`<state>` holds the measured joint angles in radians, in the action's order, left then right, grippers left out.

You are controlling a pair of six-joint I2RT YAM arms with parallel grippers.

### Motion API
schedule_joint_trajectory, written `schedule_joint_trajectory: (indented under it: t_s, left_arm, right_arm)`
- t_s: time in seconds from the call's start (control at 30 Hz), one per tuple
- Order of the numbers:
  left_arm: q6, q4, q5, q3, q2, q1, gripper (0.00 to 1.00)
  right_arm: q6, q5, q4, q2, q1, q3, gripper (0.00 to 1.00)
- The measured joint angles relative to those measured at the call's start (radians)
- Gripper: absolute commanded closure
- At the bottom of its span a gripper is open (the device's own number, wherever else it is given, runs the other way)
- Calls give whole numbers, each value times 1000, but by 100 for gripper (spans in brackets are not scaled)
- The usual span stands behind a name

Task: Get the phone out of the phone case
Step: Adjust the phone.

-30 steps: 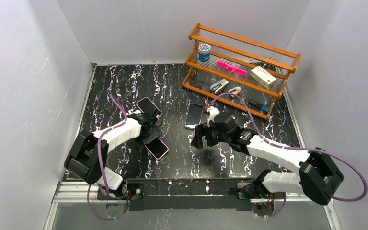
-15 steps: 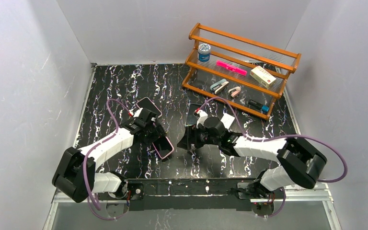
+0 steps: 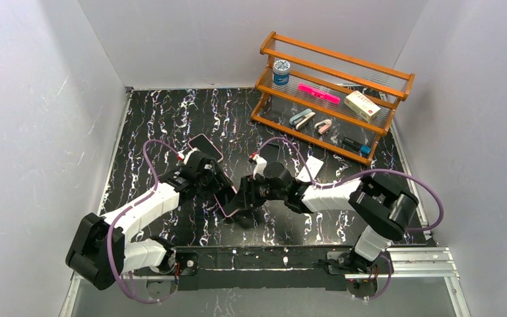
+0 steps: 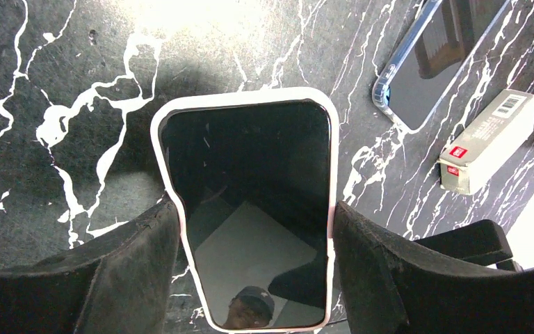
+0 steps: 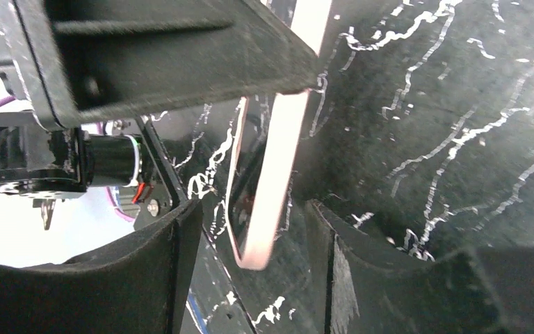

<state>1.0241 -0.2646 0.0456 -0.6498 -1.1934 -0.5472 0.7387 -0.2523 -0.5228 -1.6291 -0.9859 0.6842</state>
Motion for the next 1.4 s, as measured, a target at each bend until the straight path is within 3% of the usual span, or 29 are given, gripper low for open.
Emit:
schedule_joint_trajectory:
  t_s: [0.2, 0.37, 0.43, 0.57, 0.67, 0.93, 1.13, 1.4]
  left_arm:
    - [7, 31, -12, 35, 32, -2, 99]
    - [-11, 39, -10, 55, 94, -2, 83]
    - [-28, 43, -1, 69, 143, -3, 68]
    - [-50, 57, 6, 94, 229, -3, 23]
    - [-82, 66, 3, 96, 278, -4, 3]
    - [-174, 166, -28, 101, 432, -5, 2]
    - [-185, 315, -124, 172, 525, -5, 2]
    - [-129, 553, -301, 246, 444, -5, 6]
  right_arm:
    - [17, -16, -37, -35, -17, 29, 67]
    - [45, -11, -28, -46, -10, 28, 96]
    - [45, -18, -43, -42, -8, 27, 99]
    - [48, -15, -72, -11, -12, 16, 99]
    - [48, -4, -89, 39, -13, -8, 99]
    - [64, 6, -82, 217, 10, -110, 99]
    - [120, -54, -169, 367, 101, -244, 99]
    - [253, -180, -363, 462, 219, -343, 99]
